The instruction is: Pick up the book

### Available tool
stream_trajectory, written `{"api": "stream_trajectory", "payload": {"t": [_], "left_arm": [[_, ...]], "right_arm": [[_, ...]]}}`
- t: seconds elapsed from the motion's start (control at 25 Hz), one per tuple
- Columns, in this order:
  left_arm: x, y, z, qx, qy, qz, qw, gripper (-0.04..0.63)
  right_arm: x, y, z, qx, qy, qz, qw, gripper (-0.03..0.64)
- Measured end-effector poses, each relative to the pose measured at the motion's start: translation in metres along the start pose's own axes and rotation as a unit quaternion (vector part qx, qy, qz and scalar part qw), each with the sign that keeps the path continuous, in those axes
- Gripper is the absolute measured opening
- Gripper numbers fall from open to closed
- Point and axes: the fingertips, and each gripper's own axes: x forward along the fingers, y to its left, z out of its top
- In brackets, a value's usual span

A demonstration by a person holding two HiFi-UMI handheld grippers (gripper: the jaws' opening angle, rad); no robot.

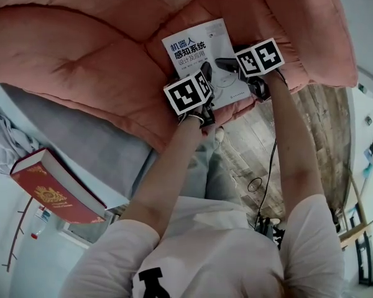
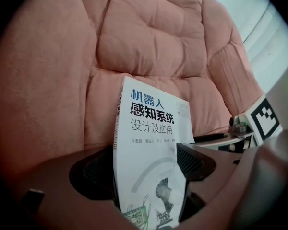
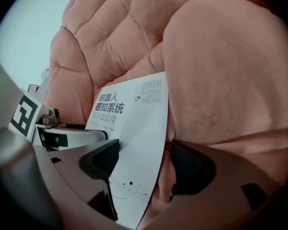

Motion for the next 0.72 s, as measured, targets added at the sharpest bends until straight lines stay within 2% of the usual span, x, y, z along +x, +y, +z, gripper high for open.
{"api": "stream_trajectory", "payload": {"t": [0.24, 0.36, 0.56, 0.72], "left_arm": [[0.001, -0.001, 0.000, 0.006, -0.005, 0.004, 1.0000, 0.396], [0.001, -0.001, 0.001, 0.002, -0.005, 0.004, 1.0000, 0.387], [0.001, 0.002, 0.000, 0.009, -0.004, 0.016, 0.9998, 0.348], [-0.003, 0.001, 0.001, 0.005, -0.009, 0.011, 0.9999, 0.342]], "right_arm": [[0.003, 0.010, 0.000, 0.006, 0.019, 0.036, 0.999, 0.327], [0.004, 0.007, -0.001, 0.003, 0.016, 0.031, 0.999, 0.325], [0.011, 0.005, -0.006, 0.019, 0.040, 0.021, 0.999, 0.327], [0.001, 0.009, -0.002, 0.007, -0.004, 0.004, 1.000, 0.321]]}}
